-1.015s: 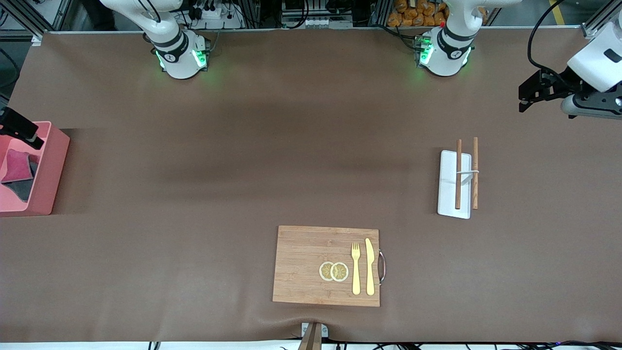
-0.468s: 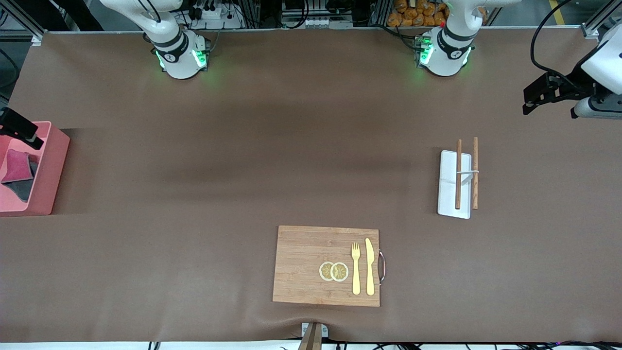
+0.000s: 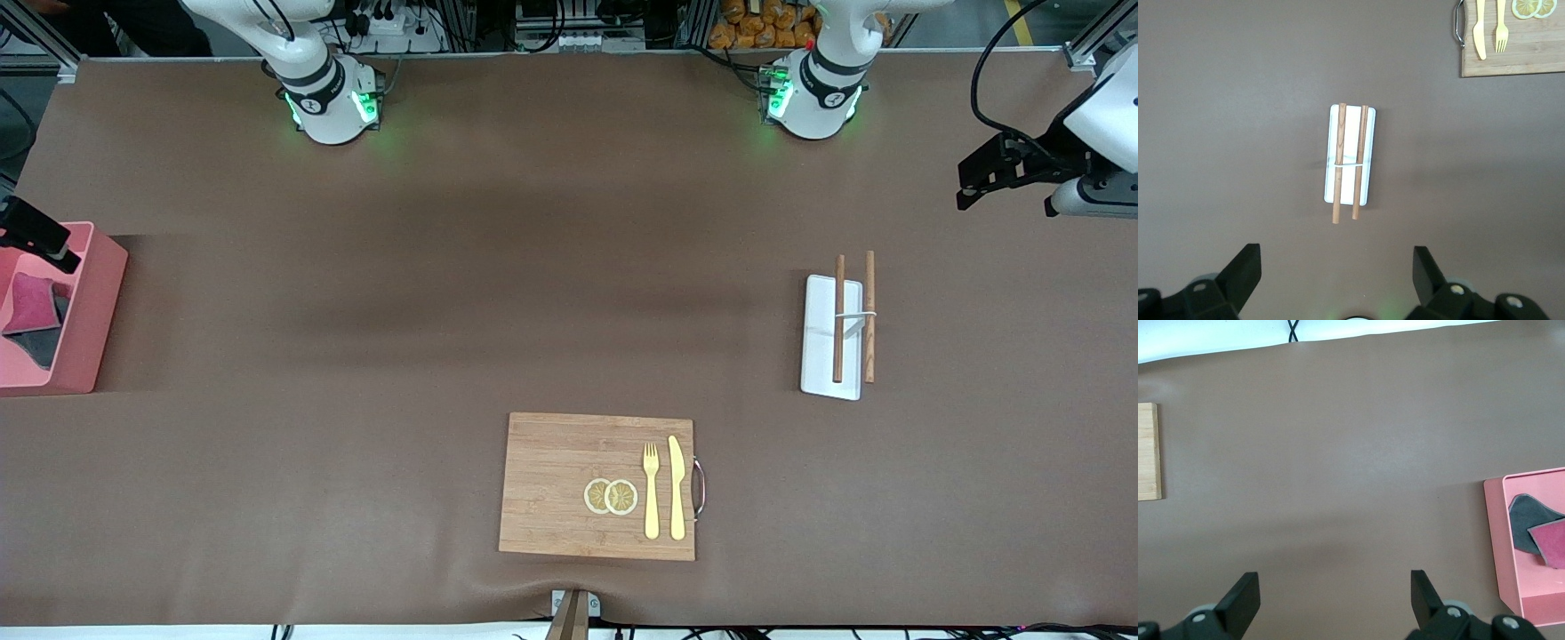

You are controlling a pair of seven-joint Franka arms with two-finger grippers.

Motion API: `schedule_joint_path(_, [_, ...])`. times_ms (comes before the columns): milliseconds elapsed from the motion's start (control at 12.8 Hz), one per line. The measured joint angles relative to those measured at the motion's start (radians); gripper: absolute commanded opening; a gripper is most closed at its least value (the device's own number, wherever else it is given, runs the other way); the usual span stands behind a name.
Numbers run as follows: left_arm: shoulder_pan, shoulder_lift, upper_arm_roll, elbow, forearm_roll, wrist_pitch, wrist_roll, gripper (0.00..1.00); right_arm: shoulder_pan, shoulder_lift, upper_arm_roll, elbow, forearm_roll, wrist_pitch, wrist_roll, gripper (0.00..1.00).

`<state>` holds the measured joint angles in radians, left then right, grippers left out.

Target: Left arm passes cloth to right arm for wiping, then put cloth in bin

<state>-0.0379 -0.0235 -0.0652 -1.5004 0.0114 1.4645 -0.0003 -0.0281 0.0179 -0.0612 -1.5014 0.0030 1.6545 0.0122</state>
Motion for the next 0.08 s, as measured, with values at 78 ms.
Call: schedule_joint_path(78, [0.0,0.0,0.0,0.0,0.0,0.0,0.0,1.0,0.0,0.0,0.0,0.0,0.0,0.0,0.0,1.0])
